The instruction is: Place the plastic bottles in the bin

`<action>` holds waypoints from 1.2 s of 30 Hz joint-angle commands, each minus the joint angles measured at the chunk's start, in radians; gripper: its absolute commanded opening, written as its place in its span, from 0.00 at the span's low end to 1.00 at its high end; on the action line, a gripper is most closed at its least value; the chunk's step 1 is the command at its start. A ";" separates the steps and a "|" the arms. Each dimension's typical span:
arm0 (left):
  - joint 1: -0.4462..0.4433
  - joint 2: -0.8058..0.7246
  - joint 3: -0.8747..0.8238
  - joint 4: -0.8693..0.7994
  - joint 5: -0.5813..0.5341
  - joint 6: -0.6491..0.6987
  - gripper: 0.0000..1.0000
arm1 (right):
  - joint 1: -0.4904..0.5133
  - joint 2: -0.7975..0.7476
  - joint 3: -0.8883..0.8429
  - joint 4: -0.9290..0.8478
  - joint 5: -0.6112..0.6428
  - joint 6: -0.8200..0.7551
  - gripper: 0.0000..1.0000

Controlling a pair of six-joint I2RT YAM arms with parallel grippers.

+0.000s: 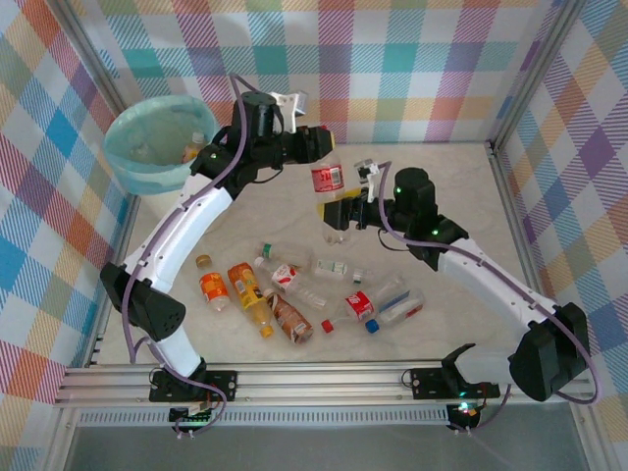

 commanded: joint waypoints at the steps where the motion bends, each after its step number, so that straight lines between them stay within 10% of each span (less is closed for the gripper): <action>1: 0.013 -0.080 -0.017 0.019 -0.068 0.038 0.00 | 0.005 -0.031 0.080 -0.049 0.084 -0.030 0.98; 10: 0.062 -0.208 -0.017 0.007 -0.318 0.131 0.00 | 0.008 -0.033 0.179 -0.064 0.158 -0.010 1.00; 36: 0.608 -0.225 -0.027 0.140 -0.703 0.162 0.00 | 0.040 0.096 0.326 -0.085 0.111 0.016 0.96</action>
